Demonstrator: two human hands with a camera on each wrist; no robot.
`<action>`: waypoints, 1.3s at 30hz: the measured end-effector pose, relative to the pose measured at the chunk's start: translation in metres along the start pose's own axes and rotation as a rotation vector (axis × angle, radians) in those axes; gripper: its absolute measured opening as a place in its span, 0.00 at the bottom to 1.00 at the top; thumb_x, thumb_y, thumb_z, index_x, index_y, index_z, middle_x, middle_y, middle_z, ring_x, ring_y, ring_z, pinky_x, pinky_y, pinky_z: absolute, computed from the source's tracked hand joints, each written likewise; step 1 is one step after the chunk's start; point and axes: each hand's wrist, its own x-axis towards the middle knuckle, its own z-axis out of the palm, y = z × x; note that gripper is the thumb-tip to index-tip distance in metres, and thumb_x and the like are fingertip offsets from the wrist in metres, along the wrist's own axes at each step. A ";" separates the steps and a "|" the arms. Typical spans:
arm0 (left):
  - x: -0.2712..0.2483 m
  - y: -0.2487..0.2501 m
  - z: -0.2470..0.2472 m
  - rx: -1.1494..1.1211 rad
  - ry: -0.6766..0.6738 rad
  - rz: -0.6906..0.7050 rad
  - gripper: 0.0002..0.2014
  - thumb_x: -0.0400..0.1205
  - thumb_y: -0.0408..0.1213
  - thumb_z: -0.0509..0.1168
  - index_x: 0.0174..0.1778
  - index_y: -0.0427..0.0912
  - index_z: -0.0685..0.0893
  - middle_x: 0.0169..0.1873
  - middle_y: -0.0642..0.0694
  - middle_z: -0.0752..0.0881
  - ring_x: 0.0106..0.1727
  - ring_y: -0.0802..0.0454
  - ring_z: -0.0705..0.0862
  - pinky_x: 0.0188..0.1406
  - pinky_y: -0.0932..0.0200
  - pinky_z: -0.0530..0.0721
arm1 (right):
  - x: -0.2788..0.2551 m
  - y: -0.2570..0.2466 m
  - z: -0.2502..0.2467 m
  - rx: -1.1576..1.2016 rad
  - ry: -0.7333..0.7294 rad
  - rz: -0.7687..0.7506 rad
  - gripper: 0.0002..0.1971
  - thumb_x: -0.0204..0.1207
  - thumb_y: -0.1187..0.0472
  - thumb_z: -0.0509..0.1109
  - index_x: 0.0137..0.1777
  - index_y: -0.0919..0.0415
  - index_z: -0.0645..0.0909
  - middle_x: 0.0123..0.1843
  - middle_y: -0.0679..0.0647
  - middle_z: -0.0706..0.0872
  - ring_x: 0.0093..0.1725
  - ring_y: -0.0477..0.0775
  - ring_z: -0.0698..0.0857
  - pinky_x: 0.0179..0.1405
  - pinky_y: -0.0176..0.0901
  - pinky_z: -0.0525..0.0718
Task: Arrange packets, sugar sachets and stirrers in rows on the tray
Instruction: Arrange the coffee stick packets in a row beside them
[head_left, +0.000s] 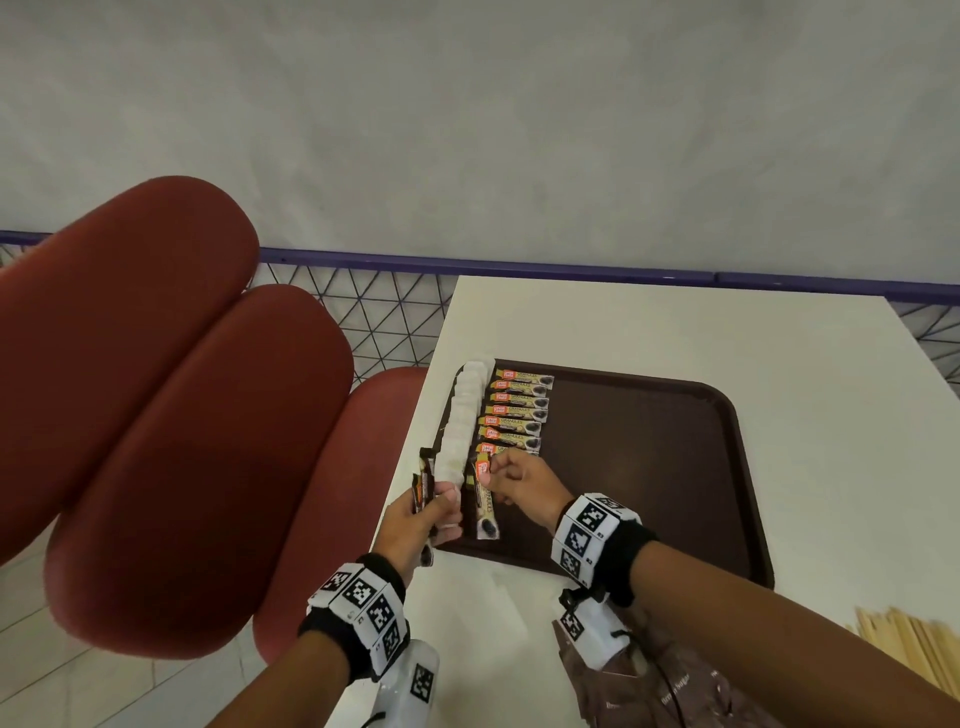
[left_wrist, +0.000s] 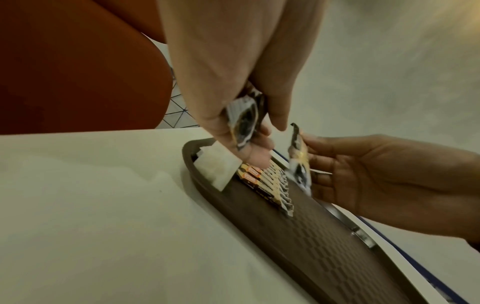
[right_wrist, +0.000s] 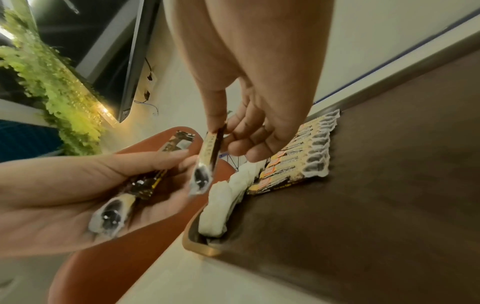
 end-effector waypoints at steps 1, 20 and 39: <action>0.000 0.002 -0.002 0.021 0.037 -0.002 0.05 0.80 0.34 0.68 0.50 0.39 0.82 0.30 0.44 0.82 0.26 0.53 0.81 0.20 0.64 0.80 | 0.000 0.001 0.000 -0.048 -0.026 -0.025 0.08 0.76 0.67 0.69 0.40 0.57 0.74 0.36 0.55 0.79 0.35 0.47 0.77 0.38 0.30 0.77; 0.005 0.005 -0.003 -0.009 0.063 -0.091 0.07 0.80 0.35 0.67 0.39 0.37 0.78 0.26 0.44 0.75 0.19 0.56 0.72 0.13 0.66 0.68 | -0.018 0.015 -0.021 -0.623 0.114 -0.206 0.10 0.71 0.64 0.74 0.51 0.62 0.79 0.49 0.47 0.76 0.52 0.47 0.72 0.45 0.25 0.68; 0.004 0.004 -0.025 -0.045 0.150 -0.081 0.08 0.86 0.35 0.55 0.47 0.37 0.76 0.33 0.41 0.82 0.26 0.53 0.82 0.15 0.63 0.78 | 0.001 0.033 -0.013 -1.112 0.112 -0.105 0.16 0.73 0.50 0.71 0.59 0.48 0.75 0.63 0.45 0.77 0.64 0.50 0.70 0.65 0.43 0.63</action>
